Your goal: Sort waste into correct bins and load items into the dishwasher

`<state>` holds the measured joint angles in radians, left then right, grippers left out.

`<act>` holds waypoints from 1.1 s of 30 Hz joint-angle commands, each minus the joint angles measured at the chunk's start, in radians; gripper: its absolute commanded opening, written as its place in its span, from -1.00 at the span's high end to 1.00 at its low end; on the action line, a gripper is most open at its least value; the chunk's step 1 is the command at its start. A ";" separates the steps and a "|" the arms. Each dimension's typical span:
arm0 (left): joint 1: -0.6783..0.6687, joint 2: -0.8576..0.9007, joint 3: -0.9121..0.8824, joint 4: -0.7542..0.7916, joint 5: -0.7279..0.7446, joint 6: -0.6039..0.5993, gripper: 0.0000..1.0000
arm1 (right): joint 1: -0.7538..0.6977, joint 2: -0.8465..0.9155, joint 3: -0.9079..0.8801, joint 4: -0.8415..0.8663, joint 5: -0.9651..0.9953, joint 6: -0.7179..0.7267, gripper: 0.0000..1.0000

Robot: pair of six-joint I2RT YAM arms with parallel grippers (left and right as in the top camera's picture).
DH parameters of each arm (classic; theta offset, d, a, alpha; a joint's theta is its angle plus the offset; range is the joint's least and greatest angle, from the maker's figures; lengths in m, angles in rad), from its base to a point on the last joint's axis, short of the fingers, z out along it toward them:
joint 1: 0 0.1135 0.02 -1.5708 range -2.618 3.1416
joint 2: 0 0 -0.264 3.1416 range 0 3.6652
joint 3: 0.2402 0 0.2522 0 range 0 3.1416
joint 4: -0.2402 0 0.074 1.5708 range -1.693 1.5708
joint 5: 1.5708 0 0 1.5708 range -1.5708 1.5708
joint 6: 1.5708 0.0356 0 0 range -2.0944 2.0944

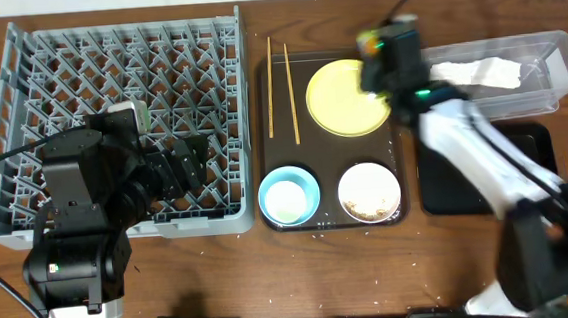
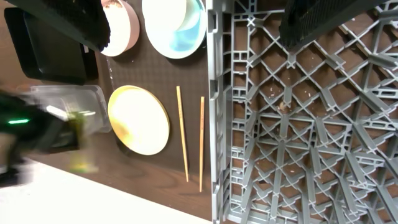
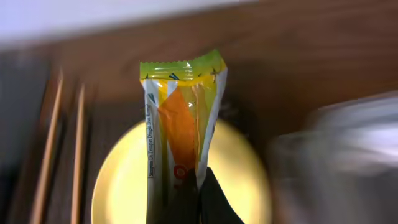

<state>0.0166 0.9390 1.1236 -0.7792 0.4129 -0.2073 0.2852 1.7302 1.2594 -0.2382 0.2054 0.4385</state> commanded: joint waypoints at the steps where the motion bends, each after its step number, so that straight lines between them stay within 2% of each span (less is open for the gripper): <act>1: -0.001 -0.005 0.017 0.002 0.006 -0.001 -0.77 | -0.104 -0.061 0.001 -0.084 0.147 0.295 0.98; 6: -0.001 -0.005 0.017 0.002 0.006 -0.001 -0.77 | -0.241 -0.040 0.001 -0.140 0.146 0.411 0.98; 12: -0.001 -0.005 0.017 0.002 0.006 -0.001 -0.77 | -0.340 0.034 0.001 -0.145 0.128 0.421 0.97; 14: -0.001 -0.005 0.017 0.002 0.006 -0.001 -0.77 | -0.353 0.037 0.001 -0.148 0.101 0.407 0.41; 15: -0.001 -0.005 0.017 0.002 0.006 -0.001 -0.77 | -0.354 0.029 0.002 -0.144 0.067 0.352 0.17; 16: -0.001 -0.005 0.017 0.002 0.006 -0.001 -0.77 | -0.354 0.016 0.002 -0.138 0.037 0.289 0.03; 17: -0.001 -0.005 0.017 0.002 0.006 -0.001 -0.77 | -0.347 -0.016 0.003 -0.139 0.005 0.218 -0.20; 19: -0.001 -0.005 0.017 0.002 0.006 -0.001 -0.77 | -0.336 -0.068 0.002 -0.147 -0.040 0.185 -0.29; 20: -0.001 -0.005 0.017 0.002 0.006 -0.001 -0.77 | -0.323 -0.119 0.002 -0.152 -0.122 0.155 -0.34; 26: -0.001 -0.005 0.017 0.002 0.006 -0.001 -0.77 | -0.225 -0.233 0.002 -0.201 -0.544 -0.116 -0.36; 33: -0.001 -0.005 0.017 0.002 0.006 -0.001 -0.77 | -0.078 -0.222 0.002 -0.360 -0.667 -0.280 -0.24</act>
<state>0.0166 0.9390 1.1236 -0.7788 0.4129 -0.2073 0.1364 1.4940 1.2625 -0.5449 -0.3405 0.3115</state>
